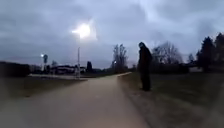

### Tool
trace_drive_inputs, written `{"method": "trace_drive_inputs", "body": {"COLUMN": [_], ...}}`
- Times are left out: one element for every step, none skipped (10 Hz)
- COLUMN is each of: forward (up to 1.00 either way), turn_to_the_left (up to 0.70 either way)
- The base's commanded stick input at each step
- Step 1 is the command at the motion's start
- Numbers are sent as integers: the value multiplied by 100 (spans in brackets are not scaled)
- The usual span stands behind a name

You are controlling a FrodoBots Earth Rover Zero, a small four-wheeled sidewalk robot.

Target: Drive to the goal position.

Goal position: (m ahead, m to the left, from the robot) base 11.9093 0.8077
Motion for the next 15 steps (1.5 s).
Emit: {"method": "trace_drive_inputs", "body": {"forward": [100,100,100,100,100,100,100,100,100,100,100,100,100,100,100], "turn_to_the_left": [4,4,4,4,4,4,4,13,28,39,24,8,4,4,4]}}
